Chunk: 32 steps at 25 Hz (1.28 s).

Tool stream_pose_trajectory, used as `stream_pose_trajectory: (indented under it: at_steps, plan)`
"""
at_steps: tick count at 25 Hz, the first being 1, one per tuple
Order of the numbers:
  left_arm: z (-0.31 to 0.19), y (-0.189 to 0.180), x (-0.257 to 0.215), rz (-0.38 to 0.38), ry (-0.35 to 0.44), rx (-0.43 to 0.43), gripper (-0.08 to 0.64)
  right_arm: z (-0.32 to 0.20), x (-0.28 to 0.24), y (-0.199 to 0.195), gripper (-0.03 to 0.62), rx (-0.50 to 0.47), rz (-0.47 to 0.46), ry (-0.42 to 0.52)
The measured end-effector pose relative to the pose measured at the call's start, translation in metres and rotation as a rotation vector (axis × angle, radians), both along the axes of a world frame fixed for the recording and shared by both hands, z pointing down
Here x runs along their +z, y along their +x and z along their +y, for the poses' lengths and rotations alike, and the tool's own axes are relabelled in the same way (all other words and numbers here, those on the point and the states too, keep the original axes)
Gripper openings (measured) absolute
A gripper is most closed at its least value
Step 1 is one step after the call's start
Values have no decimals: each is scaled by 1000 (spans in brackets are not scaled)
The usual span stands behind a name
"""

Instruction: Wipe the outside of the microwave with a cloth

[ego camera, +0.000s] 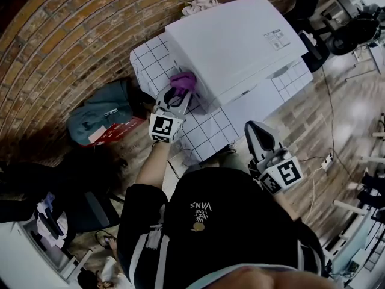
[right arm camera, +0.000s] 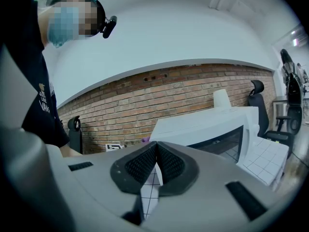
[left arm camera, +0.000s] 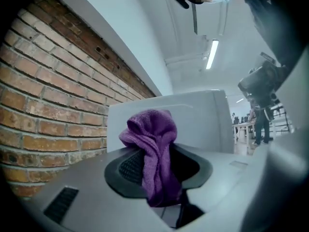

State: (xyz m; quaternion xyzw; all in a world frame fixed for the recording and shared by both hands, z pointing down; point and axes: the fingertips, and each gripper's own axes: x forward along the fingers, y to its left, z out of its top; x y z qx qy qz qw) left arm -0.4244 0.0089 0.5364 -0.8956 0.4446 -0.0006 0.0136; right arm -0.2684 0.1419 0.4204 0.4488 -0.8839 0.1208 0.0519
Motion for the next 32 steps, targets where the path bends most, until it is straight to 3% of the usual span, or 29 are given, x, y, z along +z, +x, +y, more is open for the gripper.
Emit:
stream_pose_trajectory:
  at_steps: [7,18,22,26,32]
  plan:
    - [-73,-38,-11,-69,24,-57,143,-5,-1,20,-2,59,-1,-4]
    - [-129,-80,4,10,-59,-213,143,-8,3,39,-2,114,24,-25]
    - [-114,-77,0,34,-43,-210,143,-11,2,36,-3,100,17,-25]
    - [-64,-55,7,-8,-31,-127,143,-14,3,29,-2,68,5,-26]
    - [33,-7,49,-12,-138,-5,143,-15,0,7,-2,6,-45,-17]
